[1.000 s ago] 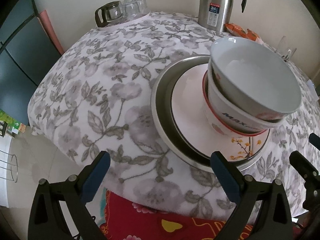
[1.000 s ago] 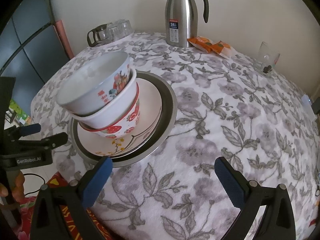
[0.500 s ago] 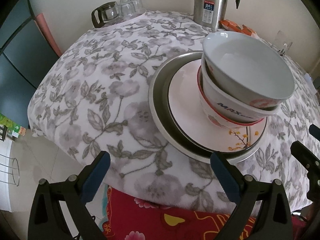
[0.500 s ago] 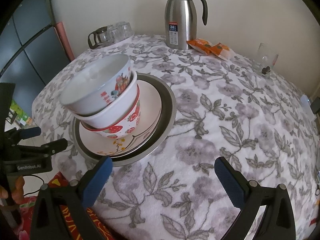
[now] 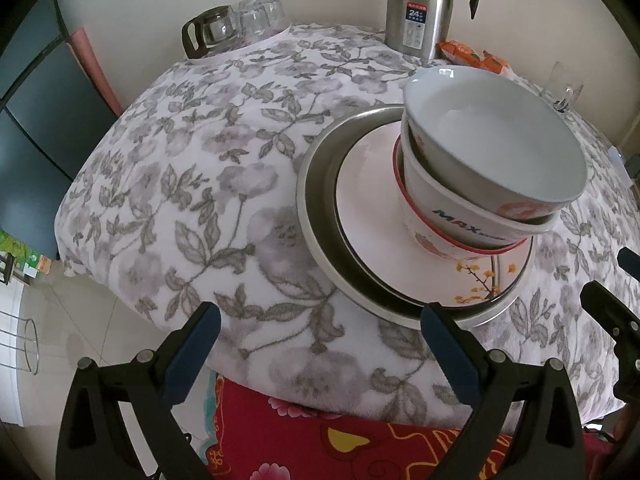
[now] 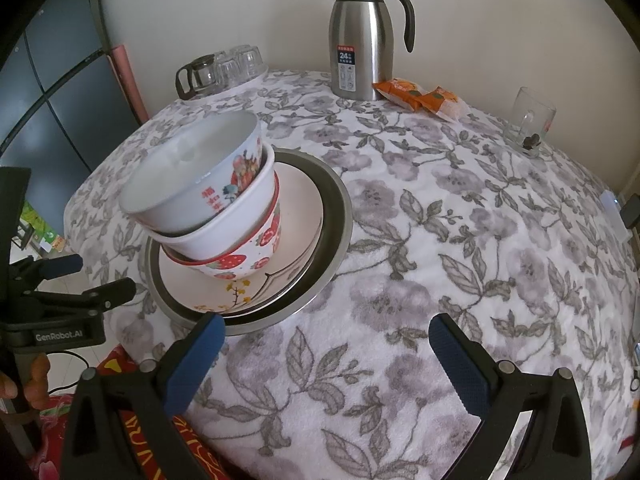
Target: Organize plates and bowls
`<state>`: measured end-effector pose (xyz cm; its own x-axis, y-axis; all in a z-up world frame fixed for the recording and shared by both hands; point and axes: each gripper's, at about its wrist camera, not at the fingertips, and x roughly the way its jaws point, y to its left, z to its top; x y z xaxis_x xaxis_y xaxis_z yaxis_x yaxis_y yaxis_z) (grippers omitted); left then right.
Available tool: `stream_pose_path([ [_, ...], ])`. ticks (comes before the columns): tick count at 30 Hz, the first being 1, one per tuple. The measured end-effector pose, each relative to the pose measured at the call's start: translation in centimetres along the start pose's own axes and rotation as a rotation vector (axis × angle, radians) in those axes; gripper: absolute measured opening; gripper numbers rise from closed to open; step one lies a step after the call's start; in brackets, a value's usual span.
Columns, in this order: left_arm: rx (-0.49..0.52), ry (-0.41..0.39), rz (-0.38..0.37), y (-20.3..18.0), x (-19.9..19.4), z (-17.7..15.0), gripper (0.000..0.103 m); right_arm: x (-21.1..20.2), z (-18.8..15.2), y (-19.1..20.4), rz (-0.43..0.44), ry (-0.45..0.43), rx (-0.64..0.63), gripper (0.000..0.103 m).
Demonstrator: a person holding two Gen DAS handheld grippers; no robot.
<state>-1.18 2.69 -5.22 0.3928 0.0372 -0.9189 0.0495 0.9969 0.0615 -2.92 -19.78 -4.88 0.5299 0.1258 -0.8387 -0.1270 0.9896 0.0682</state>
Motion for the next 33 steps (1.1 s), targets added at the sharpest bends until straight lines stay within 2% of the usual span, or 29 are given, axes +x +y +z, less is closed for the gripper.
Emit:
stream_pose_path([
  [33,0.002,-0.009,0.001,0.18,0.03,0.12,0.1,0.06,0.05,0.09,0.0,0.001,-0.001,0.103],
])
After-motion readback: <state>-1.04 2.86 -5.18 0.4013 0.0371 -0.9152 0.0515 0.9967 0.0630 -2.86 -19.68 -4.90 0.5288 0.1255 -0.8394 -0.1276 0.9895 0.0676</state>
